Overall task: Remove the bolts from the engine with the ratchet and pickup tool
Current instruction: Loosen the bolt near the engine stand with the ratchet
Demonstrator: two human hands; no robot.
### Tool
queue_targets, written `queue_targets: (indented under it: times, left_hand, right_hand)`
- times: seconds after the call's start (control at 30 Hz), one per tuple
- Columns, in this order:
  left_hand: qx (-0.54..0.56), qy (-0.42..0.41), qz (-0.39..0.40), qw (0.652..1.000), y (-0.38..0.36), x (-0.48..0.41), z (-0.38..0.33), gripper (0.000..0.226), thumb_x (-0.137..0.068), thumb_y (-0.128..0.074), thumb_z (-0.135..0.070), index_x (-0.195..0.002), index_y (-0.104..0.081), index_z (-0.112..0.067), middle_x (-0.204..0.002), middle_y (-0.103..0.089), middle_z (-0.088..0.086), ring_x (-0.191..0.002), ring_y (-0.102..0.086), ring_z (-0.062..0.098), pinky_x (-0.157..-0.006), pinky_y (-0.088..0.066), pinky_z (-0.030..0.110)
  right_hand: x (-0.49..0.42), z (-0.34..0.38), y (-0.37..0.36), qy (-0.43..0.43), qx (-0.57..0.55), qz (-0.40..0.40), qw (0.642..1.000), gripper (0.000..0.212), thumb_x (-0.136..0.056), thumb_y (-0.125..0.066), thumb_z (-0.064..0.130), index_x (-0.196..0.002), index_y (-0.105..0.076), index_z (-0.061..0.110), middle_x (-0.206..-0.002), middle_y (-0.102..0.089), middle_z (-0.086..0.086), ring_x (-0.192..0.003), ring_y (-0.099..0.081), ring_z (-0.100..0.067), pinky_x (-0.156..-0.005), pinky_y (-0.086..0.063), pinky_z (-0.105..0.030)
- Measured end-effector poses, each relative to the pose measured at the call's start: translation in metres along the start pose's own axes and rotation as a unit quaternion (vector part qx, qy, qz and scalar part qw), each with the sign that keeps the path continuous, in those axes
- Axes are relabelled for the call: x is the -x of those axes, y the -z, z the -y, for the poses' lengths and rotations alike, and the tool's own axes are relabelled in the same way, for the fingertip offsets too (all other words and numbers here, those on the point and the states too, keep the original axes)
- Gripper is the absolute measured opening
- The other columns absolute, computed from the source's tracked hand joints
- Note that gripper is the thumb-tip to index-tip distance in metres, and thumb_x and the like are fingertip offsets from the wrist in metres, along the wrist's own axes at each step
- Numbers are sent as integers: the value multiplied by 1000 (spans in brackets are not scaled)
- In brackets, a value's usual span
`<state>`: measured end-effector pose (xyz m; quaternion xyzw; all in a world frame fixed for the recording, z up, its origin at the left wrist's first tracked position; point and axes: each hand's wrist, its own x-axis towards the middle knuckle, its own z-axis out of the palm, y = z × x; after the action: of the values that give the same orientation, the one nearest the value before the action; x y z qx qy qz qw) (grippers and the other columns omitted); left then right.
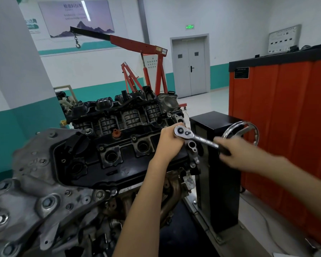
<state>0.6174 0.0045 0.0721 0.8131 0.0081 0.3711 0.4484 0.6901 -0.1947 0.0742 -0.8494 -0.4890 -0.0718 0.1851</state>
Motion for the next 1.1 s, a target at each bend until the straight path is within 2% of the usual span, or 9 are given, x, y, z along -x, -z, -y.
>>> queue_targets:
  times: [0.13, 0.2, 0.3, 0.43, 0.53, 0.67, 0.83, 0.97, 1.1]
  left_hand:
    - [35, 25, -40, 998, 0, 2, 3, 32, -89, -53, 2, -60, -51, -11, -52, -46, -7, -54, -34, 3, -54, -29, 20]
    - [46, 18, -54, 997, -2, 3, 3, 43, -93, -56, -3, -56, -45, -22, -49, -44, -13, -51, -34, 1, -52, -30, 16]
    - [45, -12, -83, 995, -12, 7, -1, 50, -93, -57, -2, -56, -33, -26, -47, -37, -14, -50, -32, 1, -52, -27, 13]
    - [55, -16, -96, 994, -13, 6, 0, 51, -91, -58, 3, -56, -33, -24, -49, -33, -12, -52, -29, 2, -53, -27, 16]
    - [36, -3, -66, 997, -4, 7, 0, 50, -91, -61, -4, -55, -40, -30, -50, -41, -12, -52, -36, 0, -56, -32, 15]
    - [-32, -30, -15, 999, 3, 6, -1, 25, -86, -64, -1, -68, -55, -15, -61, -57, 6, -59, -44, 7, -60, -37, 25]
    - [24, 1, 15, 1000, 4, 4, -7, 34, -95, -60, -18, -62, -52, -13, -58, -43, 9, -58, -37, 8, -59, -33, 24]
    - [89, 8, -35, 995, -2, 9, -3, 47, -98, -57, -15, -55, -40, -25, -52, -41, -14, -54, -36, 1, -57, -33, 14]
    - [112, 18, -64, 991, -14, 7, -9, 48, -96, -57, -7, -59, -30, -19, -48, -31, -15, -49, -27, 1, -50, -27, 13]
  right_hand:
    - [-17, -1, 12, 9, 99, -43, 994, 19, -86, -59, 19, -89, -42, 27, -67, -51, 3, -58, -51, -12, -53, -36, -23]
    - [3, 15, -21, -40, -31, -72, 996, 21, -85, -60, 16, -85, -42, 26, -68, -53, -2, -59, -55, -18, -54, -44, -31]
    - [32, 64, -77, -106, -298, -105, 943, 16, -84, -61, 6, -87, -51, 18, -62, -54, -4, -46, -49, -5, -45, -40, -20]
    - [23, 106, -108, -125, -409, -129, 894, 12, -83, -57, 5, -91, -54, 13, -64, -53, -7, -52, -50, -15, -48, -39, -27]
    - [22, 70, -88, -94, -330, -101, 934, 11, -81, -57, 1, -87, -55, 10, -63, -54, -9, -50, -49, -10, -49, -43, -33]
    - [1, 1, -27, -39, -55, -35, 997, 25, -86, -59, 13, -89, -42, 31, -68, -52, -1, -55, -54, -13, -51, -42, -25]
    - [-33, -13, 18, 33, 142, -33, 989, 15, -88, -56, 19, -100, -47, 21, -69, -53, 0, -61, -50, -17, -56, -34, -25]
    - [10, 28, -32, -49, -118, -69, 989, 23, -84, -61, 10, -80, -45, 25, -61, -49, 4, -48, -47, -3, -45, -35, -18]
    - [28, 99, -97, -122, -410, -115, 897, 10, -82, -60, 6, -85, -54, 13, -60, -51, 0, -47, -47, -4, -46, -37, -17]
